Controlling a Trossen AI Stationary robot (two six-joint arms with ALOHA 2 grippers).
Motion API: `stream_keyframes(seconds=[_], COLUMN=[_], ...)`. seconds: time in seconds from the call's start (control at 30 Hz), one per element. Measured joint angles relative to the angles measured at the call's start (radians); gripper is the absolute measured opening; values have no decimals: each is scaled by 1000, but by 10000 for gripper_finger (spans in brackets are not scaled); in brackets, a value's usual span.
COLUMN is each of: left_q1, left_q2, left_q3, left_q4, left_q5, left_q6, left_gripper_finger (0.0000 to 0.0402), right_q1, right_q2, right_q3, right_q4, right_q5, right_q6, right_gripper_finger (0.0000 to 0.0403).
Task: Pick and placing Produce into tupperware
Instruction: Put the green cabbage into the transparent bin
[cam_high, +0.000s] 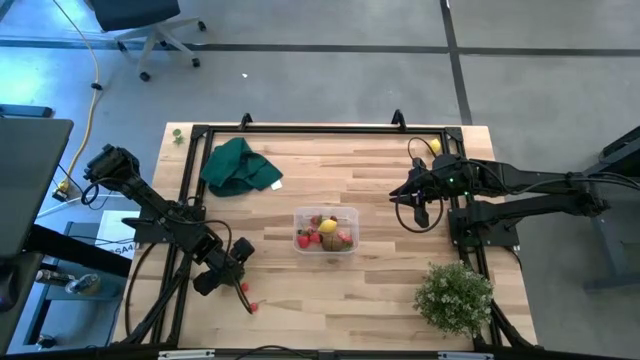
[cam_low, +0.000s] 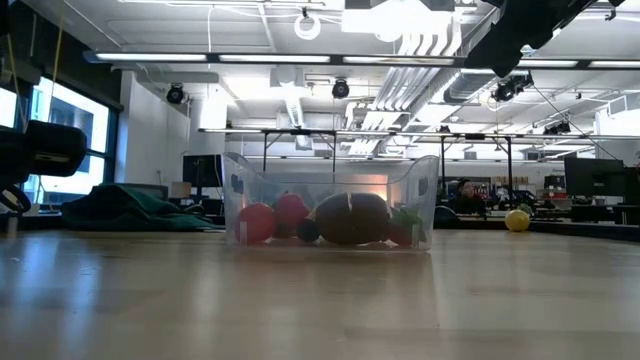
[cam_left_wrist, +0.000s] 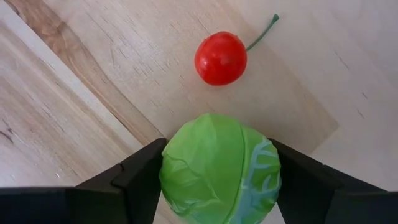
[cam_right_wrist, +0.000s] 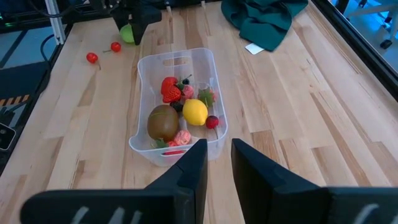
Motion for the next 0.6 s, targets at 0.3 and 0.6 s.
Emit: stream_keyframes(seconds=[0.3, 0.6], left_q1=[0, 25], left_q2=[-37, -185], left_q3=[2, 99], left_q4=[0, -83], left_q5=[-51, -219], left_q6=[-33, -28], left_gripper_finger=[243, 247], right_q1=[0, 0], right_q2=[0, 0], right_q3=[0, 0], right_q4=[0, 0], right_q5=[0, 0], right_q6=[0, 0], right_gripper_finger=[62, 62])
